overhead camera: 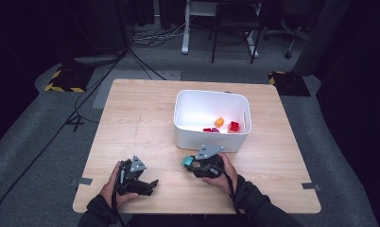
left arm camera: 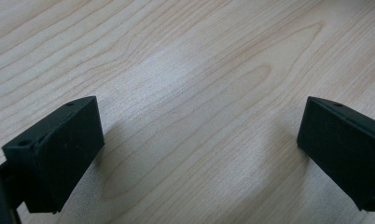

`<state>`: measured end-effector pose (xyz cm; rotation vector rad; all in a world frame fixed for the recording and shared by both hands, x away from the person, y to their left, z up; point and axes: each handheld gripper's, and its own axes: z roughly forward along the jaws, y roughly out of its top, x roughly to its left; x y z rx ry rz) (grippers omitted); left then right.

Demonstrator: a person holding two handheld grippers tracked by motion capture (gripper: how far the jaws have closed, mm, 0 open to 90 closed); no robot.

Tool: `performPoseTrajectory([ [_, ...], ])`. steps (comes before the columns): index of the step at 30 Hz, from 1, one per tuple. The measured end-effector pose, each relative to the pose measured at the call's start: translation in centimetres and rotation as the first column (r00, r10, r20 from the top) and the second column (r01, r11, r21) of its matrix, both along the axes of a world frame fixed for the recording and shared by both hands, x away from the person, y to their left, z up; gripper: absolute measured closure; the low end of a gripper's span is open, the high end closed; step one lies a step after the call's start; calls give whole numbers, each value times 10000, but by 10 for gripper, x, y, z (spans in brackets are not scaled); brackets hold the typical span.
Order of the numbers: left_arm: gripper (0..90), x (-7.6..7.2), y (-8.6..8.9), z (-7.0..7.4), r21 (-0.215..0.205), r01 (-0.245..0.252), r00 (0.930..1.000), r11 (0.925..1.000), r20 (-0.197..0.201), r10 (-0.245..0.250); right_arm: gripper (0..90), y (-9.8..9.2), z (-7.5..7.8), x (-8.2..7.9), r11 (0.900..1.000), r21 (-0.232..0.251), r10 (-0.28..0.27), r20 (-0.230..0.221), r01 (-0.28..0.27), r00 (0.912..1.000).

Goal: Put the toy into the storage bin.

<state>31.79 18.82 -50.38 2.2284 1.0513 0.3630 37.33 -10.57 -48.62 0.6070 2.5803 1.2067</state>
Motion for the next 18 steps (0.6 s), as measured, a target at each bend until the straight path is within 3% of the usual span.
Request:
performPoseTrajectory([
  [11, 6, 0, 0, 0, -19, -12, 10000, 10000, -12, 12, 590, -42, 14, -13, 9999, 97, -91, 362, 88, 9993],
  [18, 6, 0, 0, 0, -19, -16, 10000, 10000, -11, 16, 590, -71, 24, -18, 9985, 276, -478, 268, 471, 9985],
])
